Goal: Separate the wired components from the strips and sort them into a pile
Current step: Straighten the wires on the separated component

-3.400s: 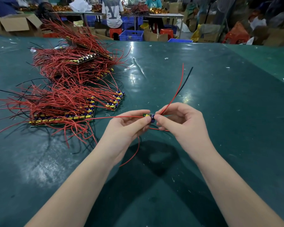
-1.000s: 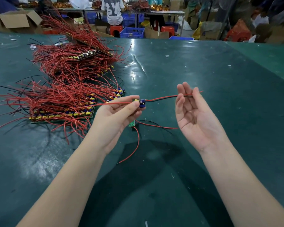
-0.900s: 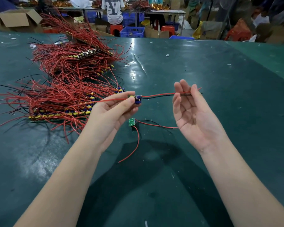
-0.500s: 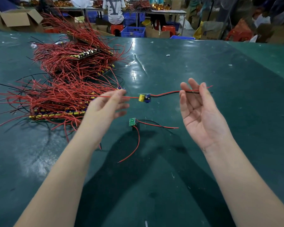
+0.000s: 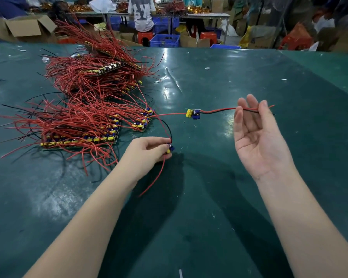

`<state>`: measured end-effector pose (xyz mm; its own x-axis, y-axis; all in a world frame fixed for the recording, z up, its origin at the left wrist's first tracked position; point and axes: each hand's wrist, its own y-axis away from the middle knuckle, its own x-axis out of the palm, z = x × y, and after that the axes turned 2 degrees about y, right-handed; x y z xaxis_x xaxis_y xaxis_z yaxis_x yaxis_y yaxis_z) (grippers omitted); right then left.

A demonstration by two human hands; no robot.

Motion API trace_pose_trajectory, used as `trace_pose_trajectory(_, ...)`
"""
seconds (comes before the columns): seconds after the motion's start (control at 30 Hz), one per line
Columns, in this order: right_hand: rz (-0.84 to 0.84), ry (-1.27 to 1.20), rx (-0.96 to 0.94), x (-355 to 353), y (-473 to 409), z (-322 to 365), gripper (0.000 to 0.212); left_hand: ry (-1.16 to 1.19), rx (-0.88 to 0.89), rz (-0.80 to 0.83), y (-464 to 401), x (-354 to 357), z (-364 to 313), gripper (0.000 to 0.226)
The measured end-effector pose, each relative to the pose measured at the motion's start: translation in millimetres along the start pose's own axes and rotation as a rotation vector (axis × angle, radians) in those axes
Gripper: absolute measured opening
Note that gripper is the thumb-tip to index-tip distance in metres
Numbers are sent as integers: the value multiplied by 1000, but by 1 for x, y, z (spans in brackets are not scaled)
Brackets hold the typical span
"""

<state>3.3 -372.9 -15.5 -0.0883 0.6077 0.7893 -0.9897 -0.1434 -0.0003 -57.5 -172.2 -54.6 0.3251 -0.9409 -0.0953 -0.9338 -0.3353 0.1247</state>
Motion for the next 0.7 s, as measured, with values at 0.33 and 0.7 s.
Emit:
trace_pose_trajectory(0.33, 9, 81, 63, 4, 4, -7, 34, 141, 285, 97, 17, 9, -16, 26)
trace_pose_trajectory(0.7, 116, 256, 75, 7, 10, -19, 30, 668, 223, 11, 18, 12, -20, 19)
